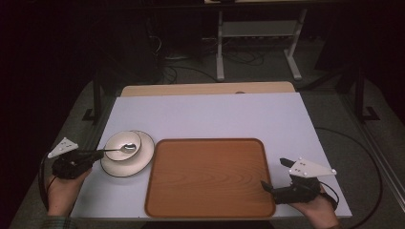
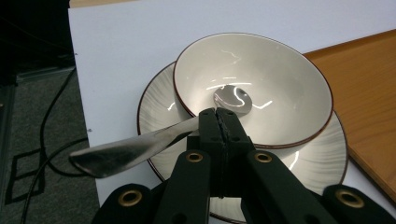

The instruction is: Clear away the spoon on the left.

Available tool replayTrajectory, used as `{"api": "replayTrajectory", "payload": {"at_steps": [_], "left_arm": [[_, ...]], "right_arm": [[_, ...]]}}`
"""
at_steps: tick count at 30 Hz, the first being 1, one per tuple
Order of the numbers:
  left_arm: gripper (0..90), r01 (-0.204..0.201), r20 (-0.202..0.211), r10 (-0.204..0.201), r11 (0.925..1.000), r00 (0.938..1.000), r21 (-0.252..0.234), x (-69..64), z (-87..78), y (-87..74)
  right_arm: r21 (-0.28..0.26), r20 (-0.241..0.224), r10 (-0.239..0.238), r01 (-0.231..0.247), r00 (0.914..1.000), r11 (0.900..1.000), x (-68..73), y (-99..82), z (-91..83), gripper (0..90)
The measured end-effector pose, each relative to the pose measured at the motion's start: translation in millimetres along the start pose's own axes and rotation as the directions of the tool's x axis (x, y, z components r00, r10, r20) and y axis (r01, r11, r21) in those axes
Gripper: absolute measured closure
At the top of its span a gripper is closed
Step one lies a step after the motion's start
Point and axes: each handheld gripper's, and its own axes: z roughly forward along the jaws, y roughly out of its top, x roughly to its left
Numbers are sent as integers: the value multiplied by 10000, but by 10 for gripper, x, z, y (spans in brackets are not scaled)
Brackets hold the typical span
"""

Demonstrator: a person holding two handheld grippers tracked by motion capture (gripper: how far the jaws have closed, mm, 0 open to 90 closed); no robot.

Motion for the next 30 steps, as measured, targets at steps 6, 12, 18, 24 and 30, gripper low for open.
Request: {"api": "replayTrajectory", "payload": {"at_steps": [6, 12, 18, 24, 30], "left_arm": [[893, 182, -174, -186, 9996, 9997, -234, 98, 23, 23], [893, 228, -273, -237, 9992, 9993, -321, 139, 67, 56], [893, 292, -340, -305, 9988, 9990, -392, 181, 151, 113], [893, 369, -383, -384, 9986, 9985, -386, 232, 246, 175], [893, 387, -400, -402, 9985, 9984, -375, 265, 355, 255]], "right_arm": [[29, -5, 13, -13, 10000, 10000, 2, -1, 7, 24], [34, -9, 19, -19, 10000, 10000, 6, 1, 11, 24], [29, -7, 22, -22, 10000, 10000, 6, 1, 8, 24], [-9, 13, 20, -20, 10000, 10000, 2, -1, 6, 24], [-4, 26, 36, -36, 10000, 10000, -1, -3, 6, 24]]}}
